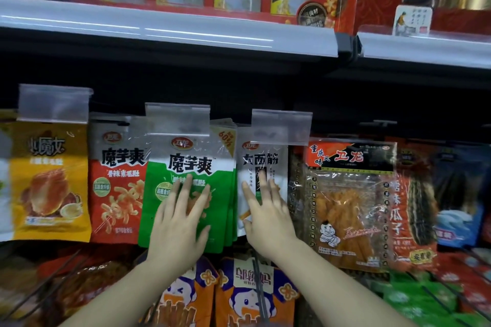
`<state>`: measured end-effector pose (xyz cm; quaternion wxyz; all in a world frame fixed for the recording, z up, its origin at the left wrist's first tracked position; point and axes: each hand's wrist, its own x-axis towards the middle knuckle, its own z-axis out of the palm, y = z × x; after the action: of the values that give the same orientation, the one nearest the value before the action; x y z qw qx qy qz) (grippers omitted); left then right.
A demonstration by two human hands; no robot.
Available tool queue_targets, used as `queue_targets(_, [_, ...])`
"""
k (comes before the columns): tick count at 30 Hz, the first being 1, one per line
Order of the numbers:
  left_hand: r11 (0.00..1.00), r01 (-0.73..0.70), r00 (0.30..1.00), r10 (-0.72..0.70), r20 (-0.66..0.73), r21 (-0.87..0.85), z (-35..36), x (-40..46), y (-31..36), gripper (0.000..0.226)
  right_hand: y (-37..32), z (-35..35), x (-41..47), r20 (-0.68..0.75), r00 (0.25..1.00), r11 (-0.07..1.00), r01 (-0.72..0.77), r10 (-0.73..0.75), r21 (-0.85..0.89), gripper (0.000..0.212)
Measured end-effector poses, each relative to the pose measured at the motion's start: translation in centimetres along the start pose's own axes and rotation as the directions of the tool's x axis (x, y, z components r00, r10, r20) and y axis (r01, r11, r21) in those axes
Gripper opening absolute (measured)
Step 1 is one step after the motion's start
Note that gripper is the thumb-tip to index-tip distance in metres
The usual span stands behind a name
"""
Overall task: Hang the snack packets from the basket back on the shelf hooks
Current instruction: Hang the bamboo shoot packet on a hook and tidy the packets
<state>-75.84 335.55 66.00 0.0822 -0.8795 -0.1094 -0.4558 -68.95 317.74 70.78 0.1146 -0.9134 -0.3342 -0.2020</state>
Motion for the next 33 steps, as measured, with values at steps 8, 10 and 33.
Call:
queue_targets(8, [0.959,0.283,0.959,-0.283,0.025,0.005,-2.1,-4.7,-7.5,0.075,-2.8,0.1,-1.4,-0.167,0.984,0.98,0.093,-0.063,0.177,0.065])
queue_targets(10, [0.943,0.329,0.942,-0.331,0.056,0.047,-2.4,-5.9,-10.0,0.078,-4.3,0.5,-1.5,-0.174,0.979,0.978,0.133,-0.105,0.159,0.068])
queue_targets(33, [0.949,0.28,0.786,-0.315,0.531,0.147,-3.6,-8.6,-16.4,0.075,-7.3,6.1,0.3,-0.334,0.908,0.948,0.164,-0.252,-0.271,0.105])
